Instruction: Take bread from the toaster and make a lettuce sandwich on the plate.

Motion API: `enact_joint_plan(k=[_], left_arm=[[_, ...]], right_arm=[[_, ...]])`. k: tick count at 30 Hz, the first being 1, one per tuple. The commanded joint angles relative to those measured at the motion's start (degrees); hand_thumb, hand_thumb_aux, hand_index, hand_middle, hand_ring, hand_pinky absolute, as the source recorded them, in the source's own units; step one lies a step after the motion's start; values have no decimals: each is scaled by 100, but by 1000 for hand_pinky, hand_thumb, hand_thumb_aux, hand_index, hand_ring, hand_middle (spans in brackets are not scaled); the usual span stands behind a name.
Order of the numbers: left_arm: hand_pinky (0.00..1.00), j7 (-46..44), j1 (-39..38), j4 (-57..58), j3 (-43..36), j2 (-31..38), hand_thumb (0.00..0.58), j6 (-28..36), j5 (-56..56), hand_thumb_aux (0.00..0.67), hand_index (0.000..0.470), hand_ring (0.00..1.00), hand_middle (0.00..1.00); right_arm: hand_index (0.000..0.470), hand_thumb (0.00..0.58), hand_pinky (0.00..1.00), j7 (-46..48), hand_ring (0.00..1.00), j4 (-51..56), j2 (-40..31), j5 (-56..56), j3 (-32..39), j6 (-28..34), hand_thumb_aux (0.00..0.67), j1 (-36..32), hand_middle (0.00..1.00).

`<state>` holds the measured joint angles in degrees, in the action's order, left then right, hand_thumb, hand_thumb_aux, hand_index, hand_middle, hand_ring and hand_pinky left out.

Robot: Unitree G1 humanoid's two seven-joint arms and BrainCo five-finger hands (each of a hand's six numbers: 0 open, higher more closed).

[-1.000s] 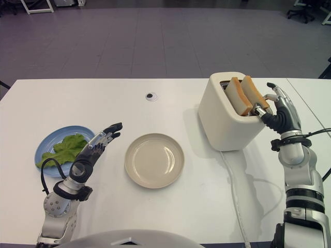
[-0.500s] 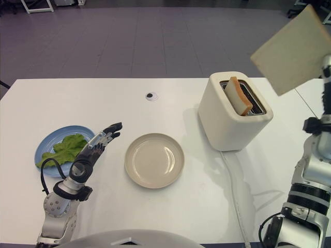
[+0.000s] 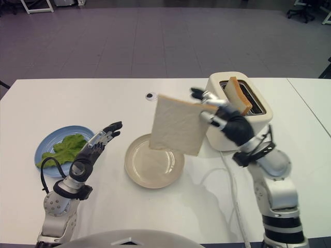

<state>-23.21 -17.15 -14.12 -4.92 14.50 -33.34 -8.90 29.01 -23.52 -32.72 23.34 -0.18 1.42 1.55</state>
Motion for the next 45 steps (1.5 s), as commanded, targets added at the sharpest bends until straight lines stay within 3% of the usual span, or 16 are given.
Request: enact_joint_plan(k=[1,4,11,12,13,14,18,21,24,26,31,38,40,41,43,45], left_arm=[[0,-14,77,109,-22,11,0,29,89,0,0,0,0],[0,-14,97,128,-36,3,0,20,92,0,0,0,0],[0,-3,54,76,-36,13,0,24,88,0,0,0,0],[0,-3,52,68,-36,15,0,28,85,0,0,0,0],[0,-1,52,63,-36,14,0,32,84,0,0,0,0],[0,3,41,50,-29,15,0,36,73,0,0,0,0],[0,113,-28,-192,204,50,0,98,-53,0,0,0,0],[0,528,115,-240,1186,392,0,370,308,0,0,0,0],[0,1403,159,231,2348,1264,0,394,2589,0,0,0,0],[0,2120,69,707,2603,1855,0,525,4065,0,0,0,0],[0,3192,177,1963,1937,2657,0,1378,6161,0,0,0,0],[0,3254,494,2802,1339,3085,0,2251,6635,0,0,0,0],[0,3127,492,2807,1162,3138,124,2315,6576,76,53,0,0],[0,3081,484,2791,1092,3149,140,2321,6529,87,61,0,0],[0,3041,475,2726,973,3166,398,2336,6430,294,206,0,0],[0,3051,459,2630,913,3206,438,2369,6349,339,238,0,0]], right_arm=[[470,580,0,-65,0,654,353,-1227,959,-232,670,-37,0],[470,580,0,-211,0,1491,567,-2152,1448,-745,670,-65,0],[470,580,0,-370,0,2452,741,-2867,1562,-1484,670,-237,0],[302,506,0,-445,0,2508,757,-2982,1554,-1596,431,-251,0],[24,58,0,-512,0,2545,778,-3047,1529,-1680,34,-271,0],[0,0,0,-546,0,2557,803,-3072,1499,-1765,0,-294,0],[0,0,0,-637,0,2489,923,-2958,1343,-2032,0,-349,0],[0,0,0,-688,0,2428,991,-2880,1199,-2163,0,-378,0],[0,0,0,-729,0,2423,1057,-2847,1090,-2273,0,-406,0],[0,0,0,-711,0,2427,1084,-2813,1064,-2314,0,-411,0],[0,0,0,-689,0,2388,1096,-2828,1067,-2335,0,-362,0],[0,0,0,-669,0,2346,1140,-2817,1057,-2308,0,-284,0],[0,0,0,-667,0,2336,1146,-2822,1048,-2310,0,-275,0],[0,0,0,-666,0,2333,1147,-2822,1046,-2313,0,-272,0],[0,0,0,-661,0,2318,1148,-2814,1037,-2314,0,-264,0],[0,0,0,-660,0,2298,1149,-2809,1025,-2308,0,-256,0]])
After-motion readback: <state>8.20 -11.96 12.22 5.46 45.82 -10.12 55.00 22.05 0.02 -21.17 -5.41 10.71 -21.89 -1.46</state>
